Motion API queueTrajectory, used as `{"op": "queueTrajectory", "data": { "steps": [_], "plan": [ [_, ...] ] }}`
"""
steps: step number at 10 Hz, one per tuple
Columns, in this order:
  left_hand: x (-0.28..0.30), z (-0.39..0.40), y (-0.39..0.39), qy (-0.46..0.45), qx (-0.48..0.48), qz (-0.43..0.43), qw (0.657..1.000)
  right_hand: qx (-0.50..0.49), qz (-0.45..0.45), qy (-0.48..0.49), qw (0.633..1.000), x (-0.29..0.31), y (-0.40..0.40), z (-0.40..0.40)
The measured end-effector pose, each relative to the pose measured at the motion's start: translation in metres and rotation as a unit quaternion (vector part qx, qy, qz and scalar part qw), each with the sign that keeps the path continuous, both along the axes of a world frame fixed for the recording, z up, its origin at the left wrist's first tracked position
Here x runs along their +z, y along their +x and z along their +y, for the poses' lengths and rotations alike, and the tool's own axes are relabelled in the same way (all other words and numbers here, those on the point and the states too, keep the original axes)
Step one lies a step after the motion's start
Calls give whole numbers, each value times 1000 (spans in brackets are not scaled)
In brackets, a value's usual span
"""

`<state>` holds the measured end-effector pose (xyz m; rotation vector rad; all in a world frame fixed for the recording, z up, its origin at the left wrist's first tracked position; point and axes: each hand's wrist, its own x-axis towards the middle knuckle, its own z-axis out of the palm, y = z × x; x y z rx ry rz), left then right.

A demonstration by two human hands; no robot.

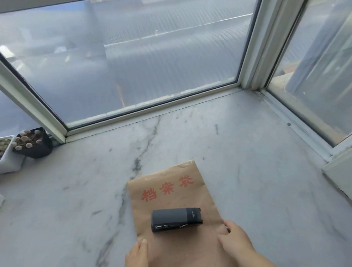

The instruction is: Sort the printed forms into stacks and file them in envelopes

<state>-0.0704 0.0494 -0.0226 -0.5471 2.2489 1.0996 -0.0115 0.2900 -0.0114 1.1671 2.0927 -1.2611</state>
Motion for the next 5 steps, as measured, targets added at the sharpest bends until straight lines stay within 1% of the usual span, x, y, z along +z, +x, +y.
{"op": "queueTrajectory", "data": {
  "steps": [1, 3, 4, 5],
  "plan": [
    [2, 36, 14, 15, -35, -25, 999, 9, -8, 34, 999, 6, 13, 38],
    [8, 136, 52, 103, -68, -39, 992, 4, -11, 83, 996, 11, 55, 145],
    [15, 170, 63, 125, -71, -14, 989, 13, -7, 98, 995, 9, 67, 185],
    [23, 185, 70, 107, -67, 6, 992, 45, 5, 86, 995, 10, 79, 207]
  ]
}}
